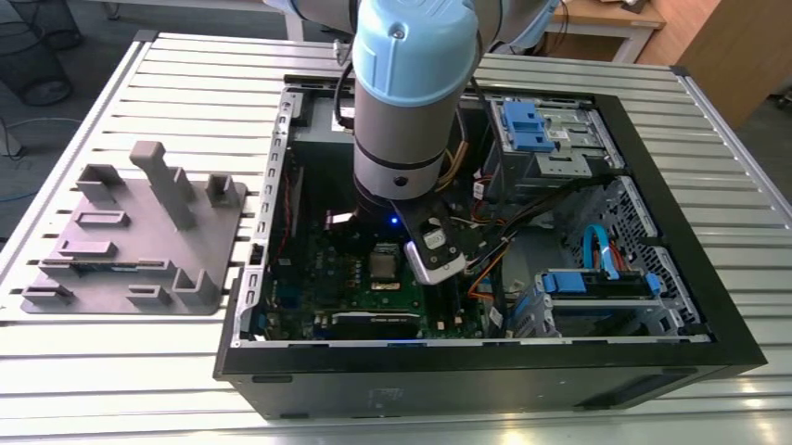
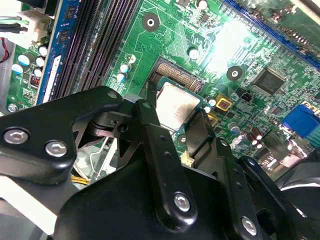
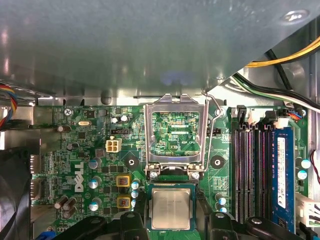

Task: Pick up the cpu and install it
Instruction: 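Place the cpu into insertion slot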

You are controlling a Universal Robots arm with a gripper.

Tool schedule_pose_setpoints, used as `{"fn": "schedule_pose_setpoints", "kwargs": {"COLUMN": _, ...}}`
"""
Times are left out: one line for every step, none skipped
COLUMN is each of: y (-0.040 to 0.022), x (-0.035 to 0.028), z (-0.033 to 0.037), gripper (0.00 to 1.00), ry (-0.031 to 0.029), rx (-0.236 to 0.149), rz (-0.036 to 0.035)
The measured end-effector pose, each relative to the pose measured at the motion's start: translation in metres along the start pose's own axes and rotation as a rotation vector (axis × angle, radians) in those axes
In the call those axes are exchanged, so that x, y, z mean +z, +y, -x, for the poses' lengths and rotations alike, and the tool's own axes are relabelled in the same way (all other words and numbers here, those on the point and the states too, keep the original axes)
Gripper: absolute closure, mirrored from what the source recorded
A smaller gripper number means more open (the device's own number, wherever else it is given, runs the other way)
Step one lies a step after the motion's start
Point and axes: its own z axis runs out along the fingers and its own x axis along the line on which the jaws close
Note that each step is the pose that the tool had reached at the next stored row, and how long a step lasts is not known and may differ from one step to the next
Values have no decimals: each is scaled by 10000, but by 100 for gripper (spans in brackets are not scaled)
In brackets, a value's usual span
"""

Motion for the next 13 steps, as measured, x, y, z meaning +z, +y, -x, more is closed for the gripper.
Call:
{"fn": "schedule_pose_setpoints", "kwargs": {"y": 0, "x": 0, "z": 0, "gripper": 53, "ry": 0, "rx": 0, "rz": 0}}
{"fn": "schedule_pose_setpoints", "kwargs": {"y": 0, "x": 0, "z": 0, "gripper": 53, "ry": 0, "rx": 0, "rz": 0}}
{"fn": "schedule_pose_setpoints", "kwargs": {"y": 0, "x": 0, "z": 0, "gripper": 53, "ry": 0, "rx": 0, "rz": -1}}
{"fn": "schedule_pose_setpoints", "kwargs": {"y": 0, "x": 0, "z": 0, "gripper": 53, "ry": 0, "rx": 0, "rz": -1}}
{"fn": "schedule_pose_setpoints", "kwargs": {"y": 0, "x": 0, "z": 0, "gripper": 53, "ry": 0, "rx": 0, "rz": 0}}
{"fn": "schedule_pose_setpoints", "kwargs": {"y": -1, "x": 0, "z": 0, "gripper": 53, "ry": 0, "rx": 0, "rz": -1}}
{"fn": "schedule_pose_setpoints", "kwargs": {"y": -19, "x": 15, "z": 1, "gripper": 53, "ry": 0, "rx": 0, "rz": 0}}
{"fn": "schedule_pose_setpoints", "kwargs": {"y": -19, "x": 15, "z": 1, "gripper": 53, "ry": 0, "rx": 0, "rz": 0}}
{"fn": "schedule_pose_setpoints", "kwargs": {"y": -22, "x": 17, "z": 1, "gripper": 53, "ry": 0, "rx": 0, "rz": 0}}
{"fn": "schedule_pose_setpoints", "kwargs": {"y": -24, "x": 19, "z": 1, "gripper": 53, "ry": 0, "rx": 0, "rz": 0}}
{"fn": "schedule_pose_setpoints", "kwargs": {"y": -24, "x": 19, "z": 1, "gripper": 53, "ry": 0, "rx": 0, "rz": 0}}
{"fn": "schedule_pose_setpoints", "kwargs": {"y": -24, "x": 18, "z": 1, "gripper": 53, "ry": 0, "rx": 0, "rz": 0}}
{"fn": "schedule_pose_setpoints", "kwargs": {"y": -30, "x": 23, "z": 1, "gripper": 53, "ry": 0, "rx": 0, "rz": 0}}
